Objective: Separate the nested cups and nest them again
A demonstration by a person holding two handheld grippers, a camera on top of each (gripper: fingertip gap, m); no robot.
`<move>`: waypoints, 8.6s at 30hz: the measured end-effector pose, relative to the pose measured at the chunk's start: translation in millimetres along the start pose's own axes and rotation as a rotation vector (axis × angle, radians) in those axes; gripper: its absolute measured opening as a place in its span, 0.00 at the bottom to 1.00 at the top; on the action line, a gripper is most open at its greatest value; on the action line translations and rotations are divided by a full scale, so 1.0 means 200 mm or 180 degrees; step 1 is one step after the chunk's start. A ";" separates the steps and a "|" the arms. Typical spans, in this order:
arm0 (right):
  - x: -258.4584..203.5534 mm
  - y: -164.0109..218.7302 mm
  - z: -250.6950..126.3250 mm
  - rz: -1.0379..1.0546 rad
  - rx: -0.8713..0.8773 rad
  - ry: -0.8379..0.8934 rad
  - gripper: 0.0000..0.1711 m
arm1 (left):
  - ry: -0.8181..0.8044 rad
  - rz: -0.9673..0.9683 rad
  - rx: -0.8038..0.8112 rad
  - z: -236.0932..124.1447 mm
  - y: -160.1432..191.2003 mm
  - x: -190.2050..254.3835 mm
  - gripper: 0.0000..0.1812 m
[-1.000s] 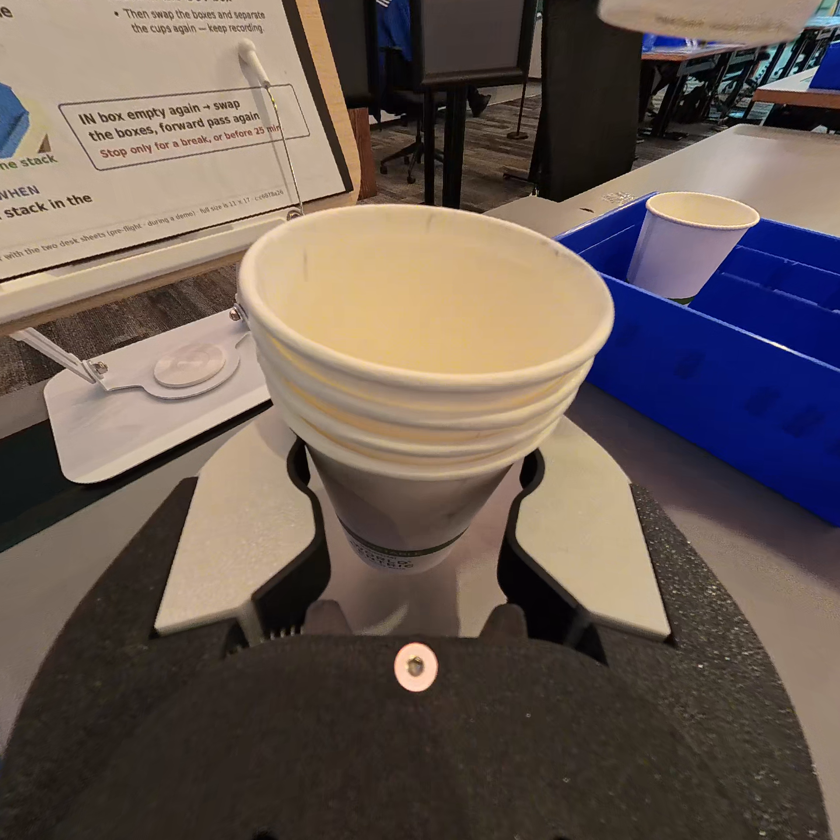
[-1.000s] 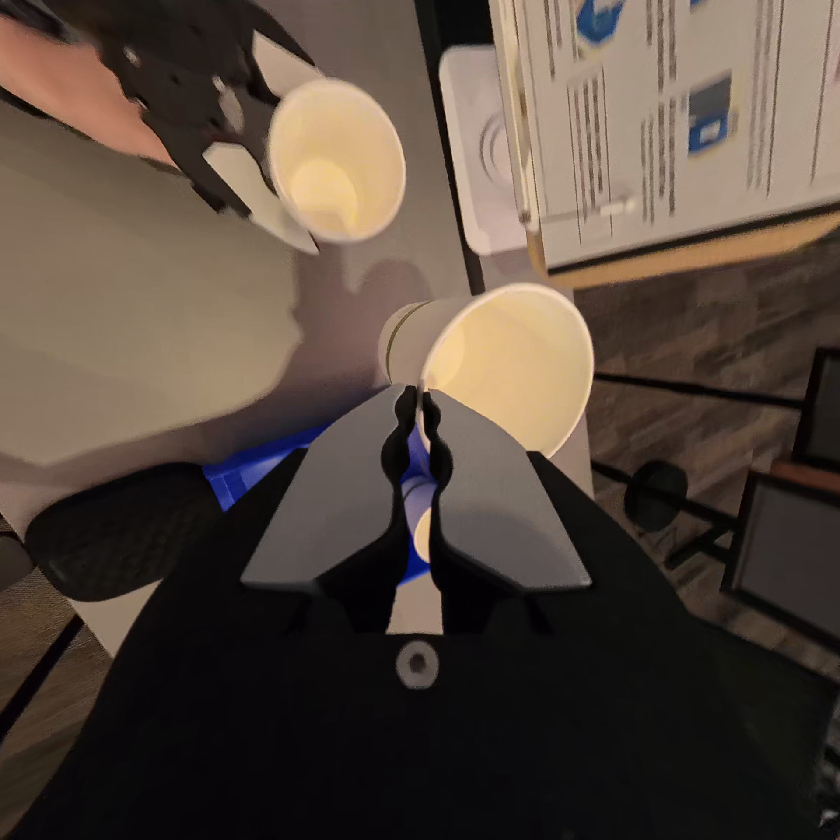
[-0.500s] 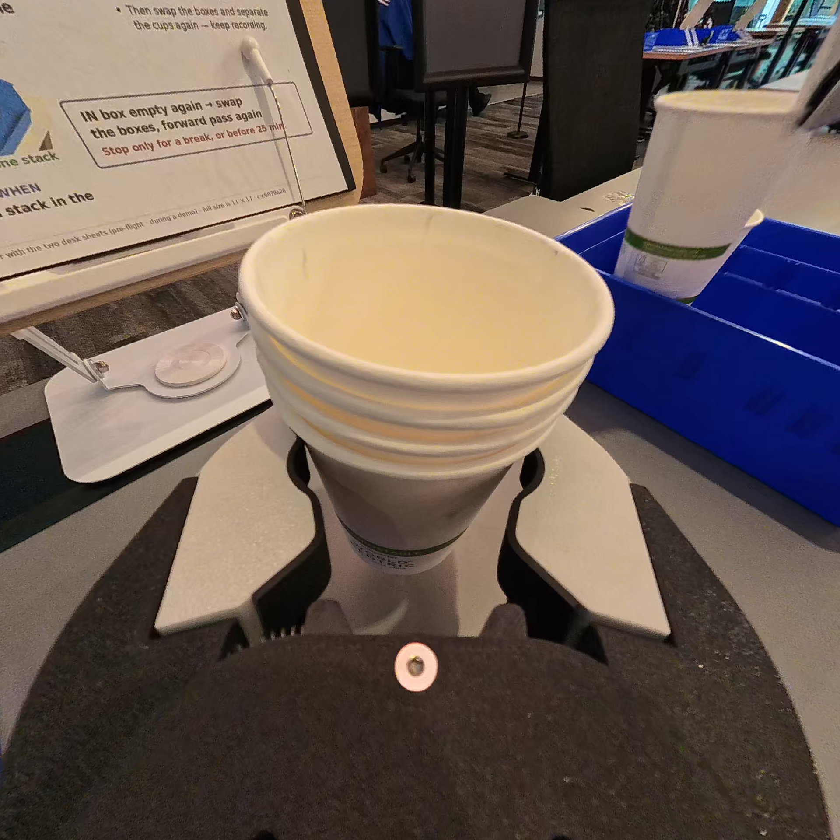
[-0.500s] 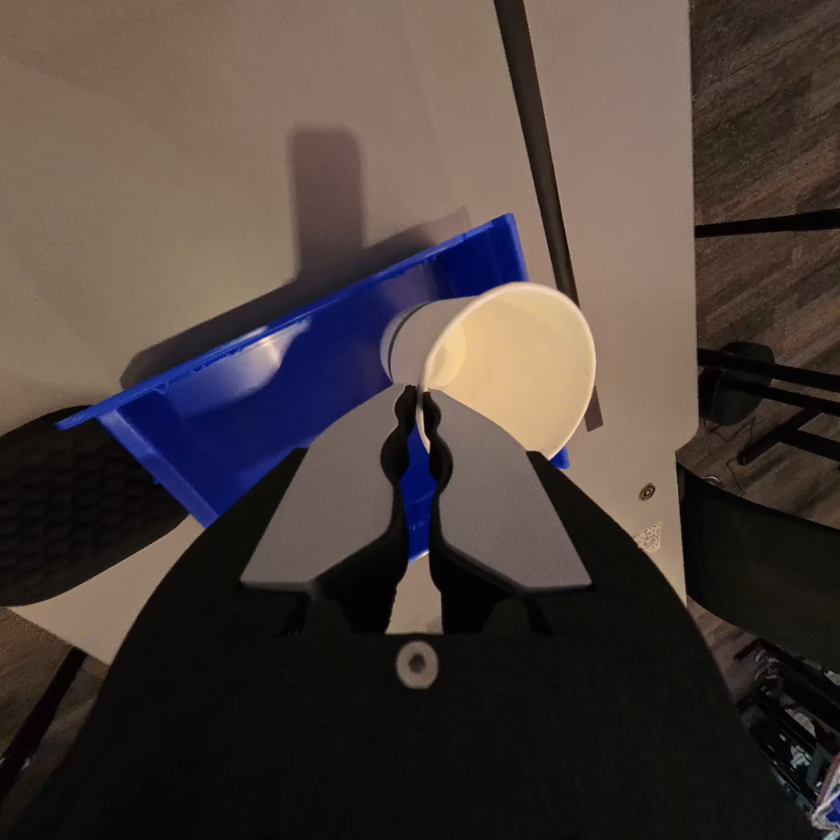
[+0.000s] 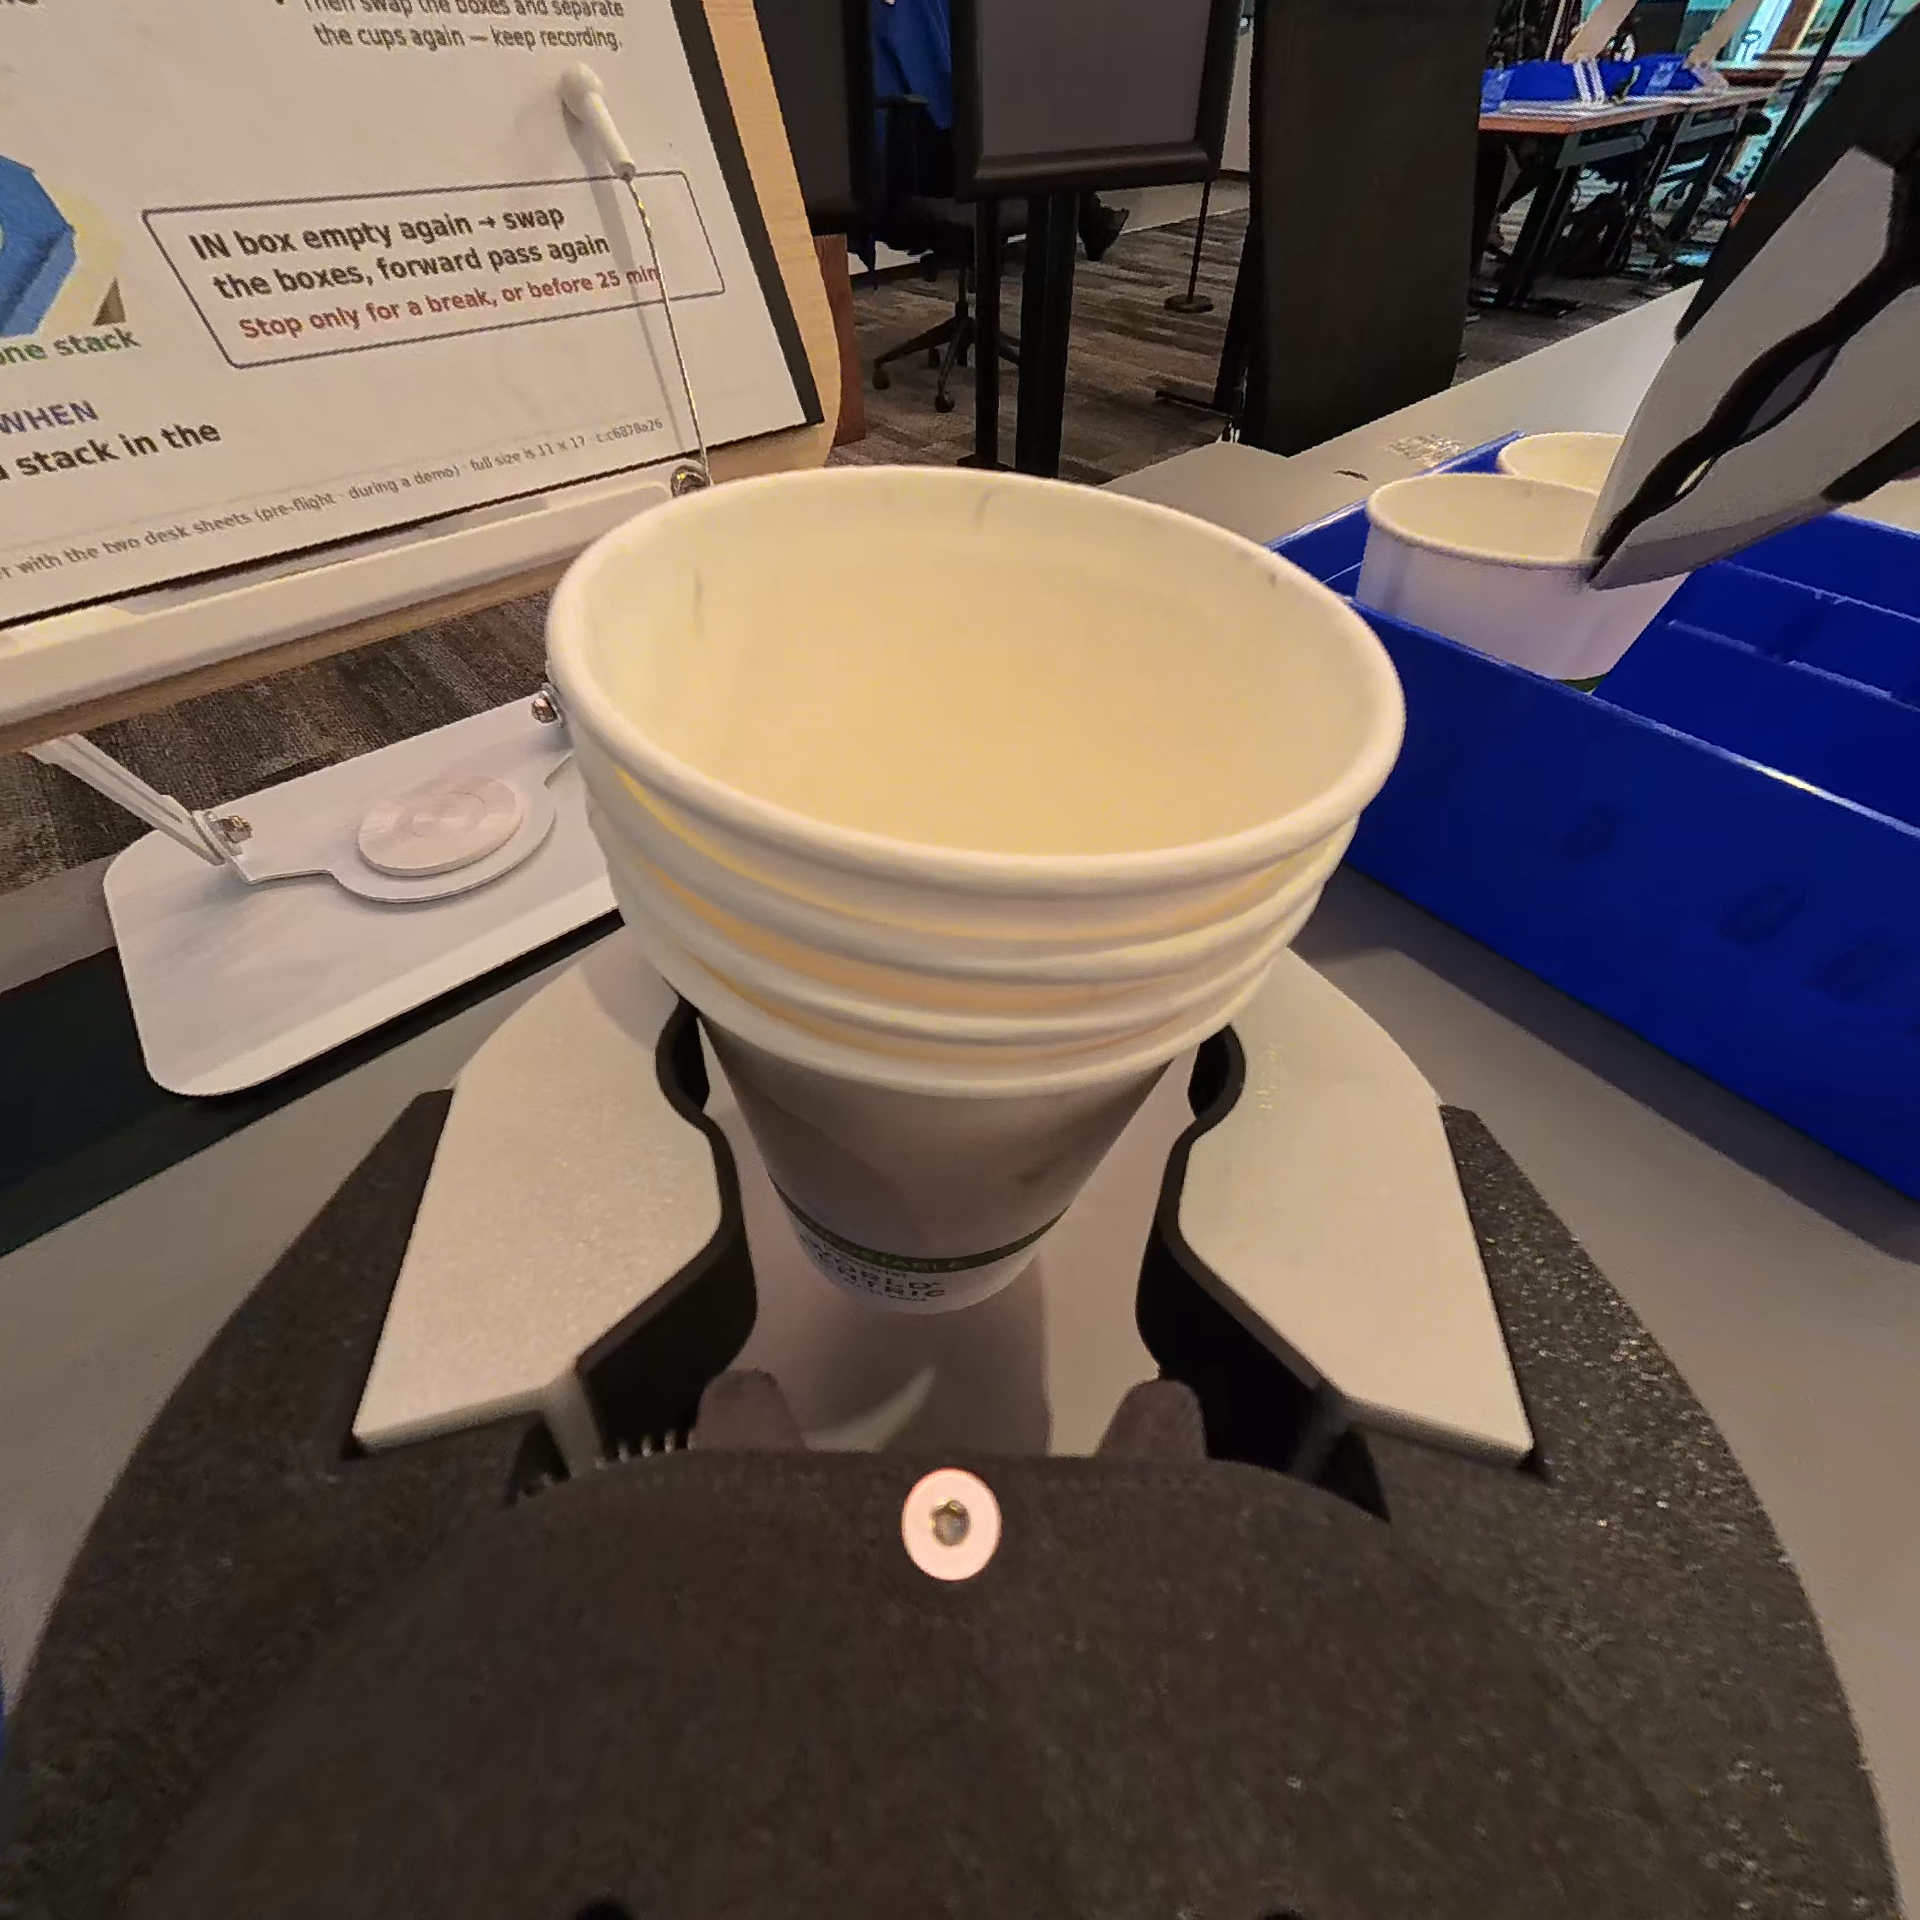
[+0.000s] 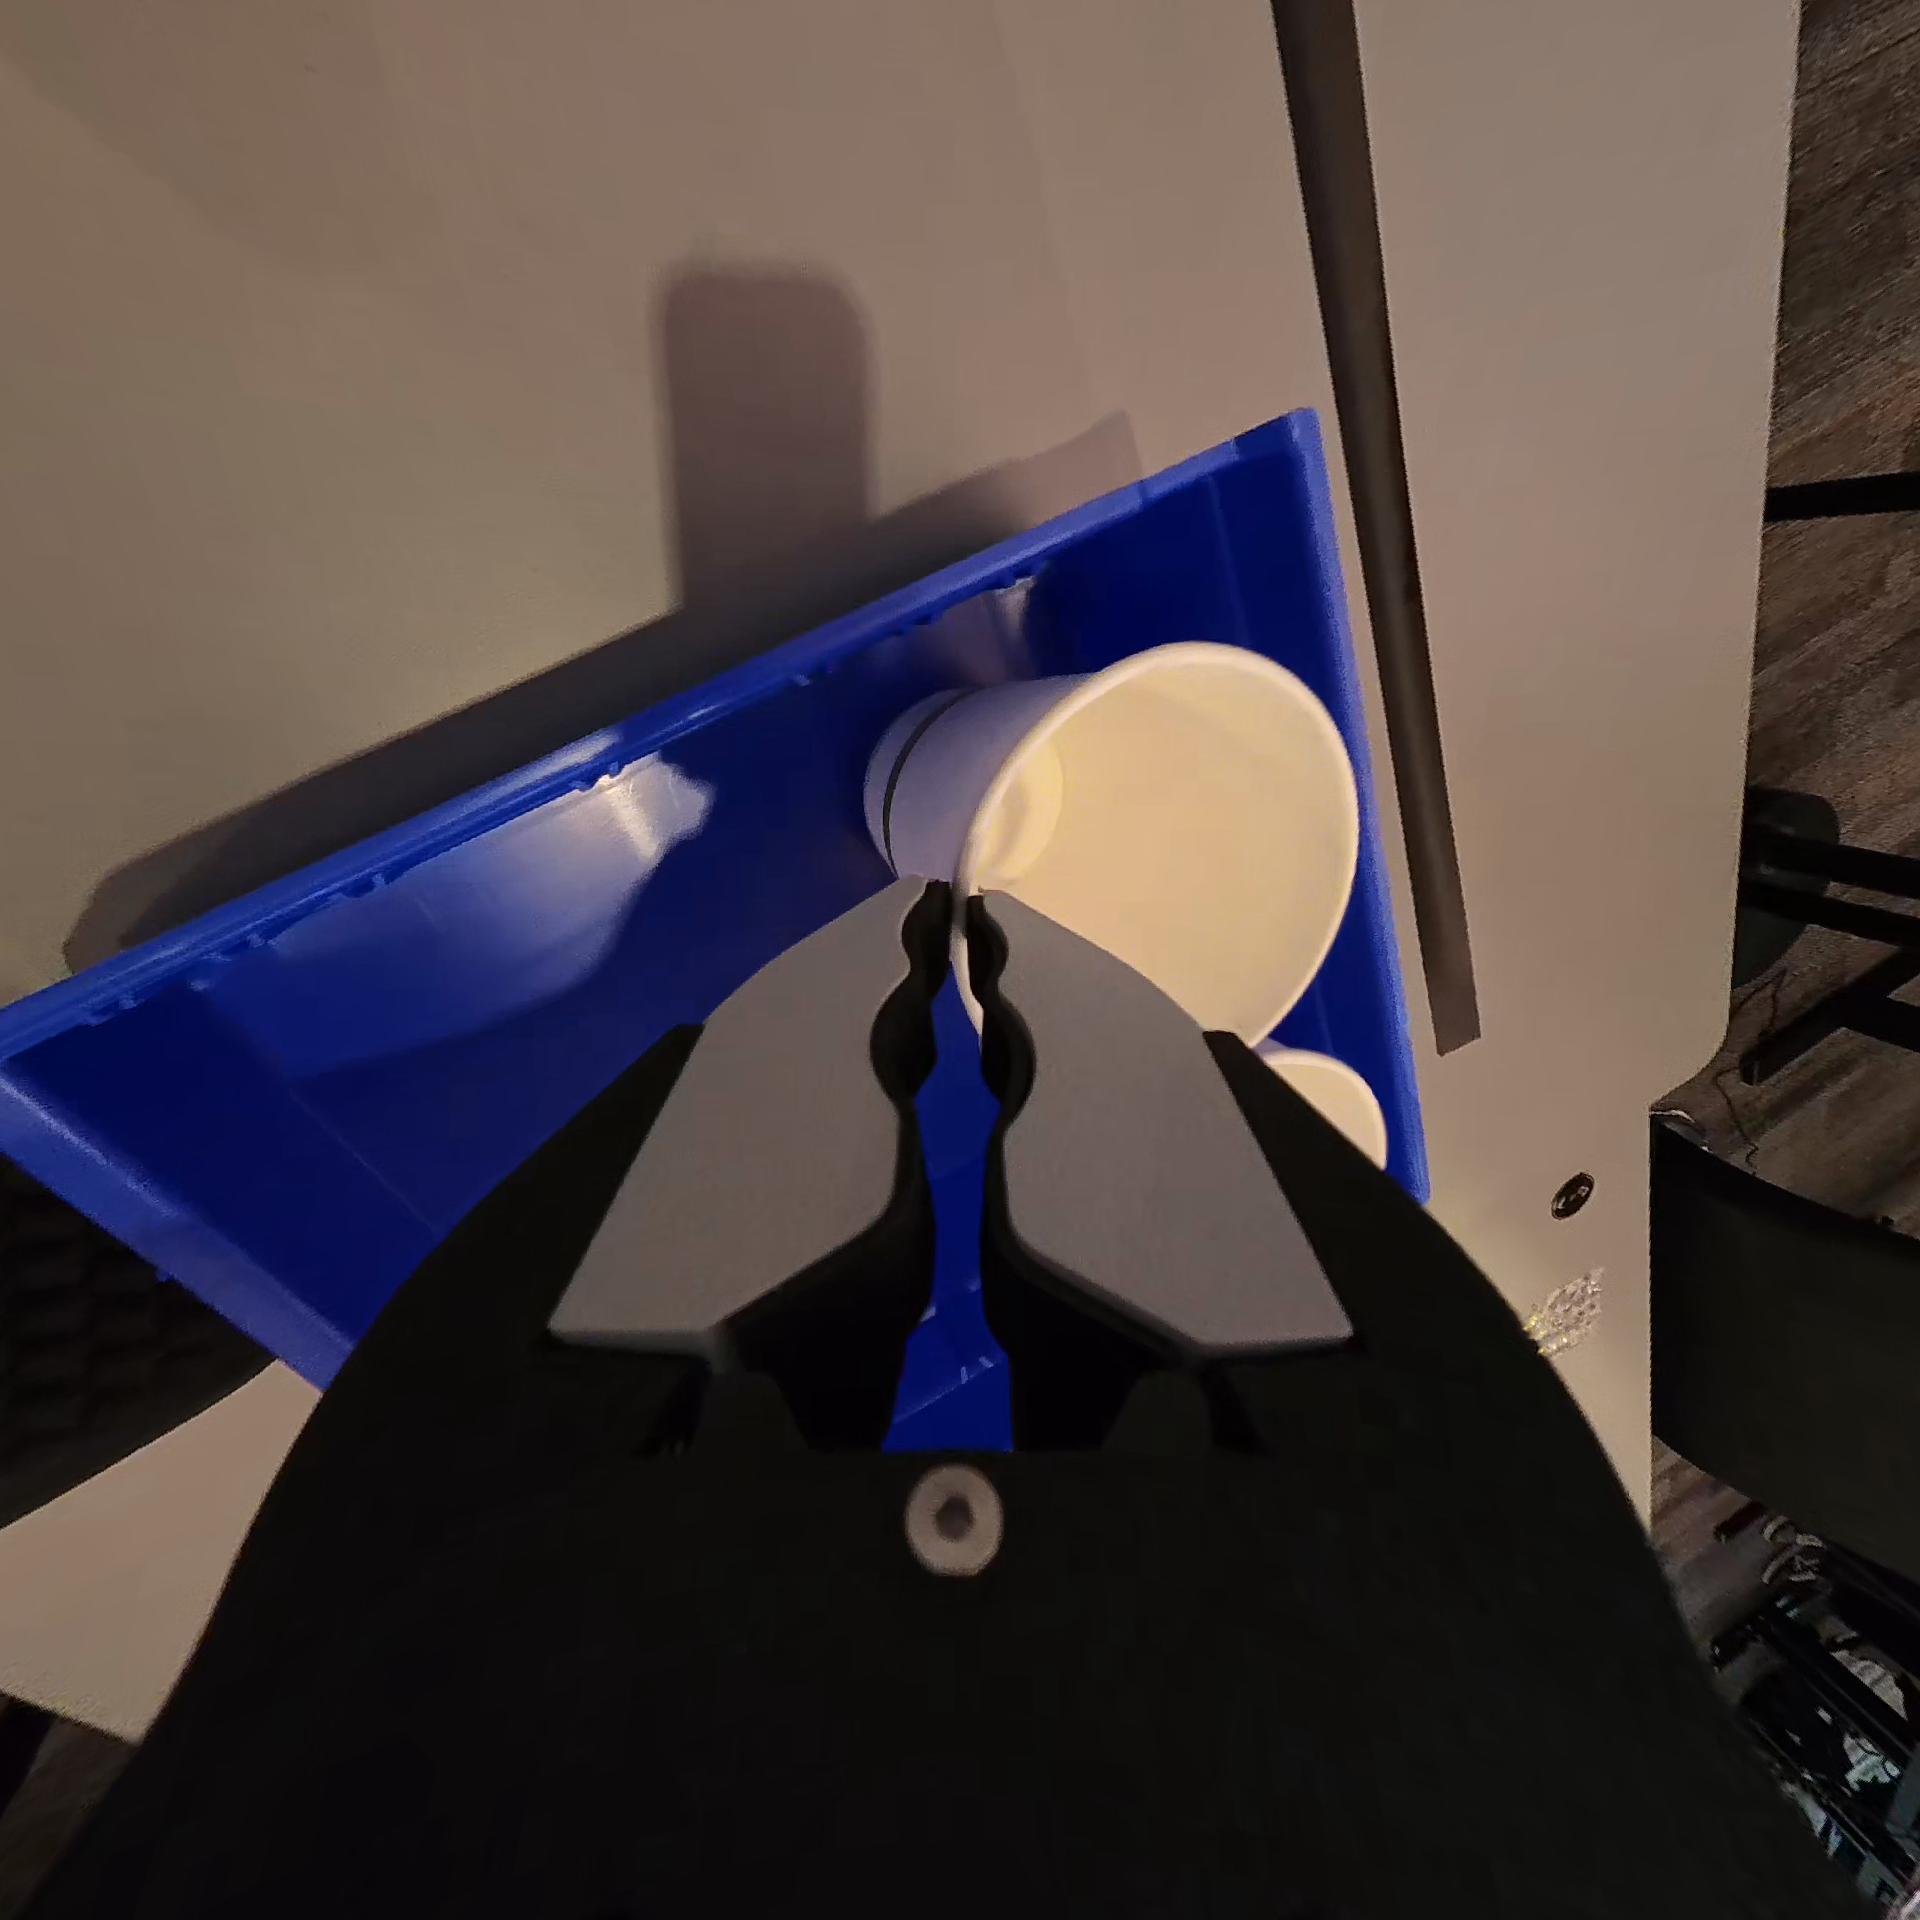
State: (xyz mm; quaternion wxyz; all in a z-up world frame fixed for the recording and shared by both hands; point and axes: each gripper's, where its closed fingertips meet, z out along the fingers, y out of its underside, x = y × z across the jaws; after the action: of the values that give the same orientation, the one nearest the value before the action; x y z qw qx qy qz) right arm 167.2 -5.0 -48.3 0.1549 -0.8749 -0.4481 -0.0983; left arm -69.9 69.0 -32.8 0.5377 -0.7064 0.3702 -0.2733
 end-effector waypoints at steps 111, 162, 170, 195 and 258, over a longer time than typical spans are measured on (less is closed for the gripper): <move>-0.24 0.54 -0.26 0.0288 -0.0065 0.0134 0.02 | 0.0088 0.0051 -0.0027 -0.01 -0.01 0.04 0.51; -0.59 -1.07 -0.39 -0.1647 0.0973 -0.0281 0.09 | 0.0212 0.0075 0.0004 -0.01 -0.03 0.11 0.51; -0.59 -1.06 -0.33 -0.1614 0.0926 -0.0386 0.04 | 0.0223 0.0079 0.0015 -0.01 -0.03 0.11 0.51; -0.34 -0.98 -0.78 -0.1283 0.1000 -0.0021 0.02 | 0.0271 0.0134 -0.0113 0.02 0.03 0.15 0.51; -0.38 0.19 -0.15 -0.0349 0.0293 -0.0006 0.05 | 0.0322 0.0132 -0.0116 0.03 0.04 0.16 0.51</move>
State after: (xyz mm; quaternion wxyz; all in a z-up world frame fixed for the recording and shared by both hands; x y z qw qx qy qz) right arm 153.2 -94.6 -51.1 0.1889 -0.8411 -0.4996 -0.0852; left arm -48.9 44.8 -41.7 0.5110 -0.6936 0.4164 -0.2907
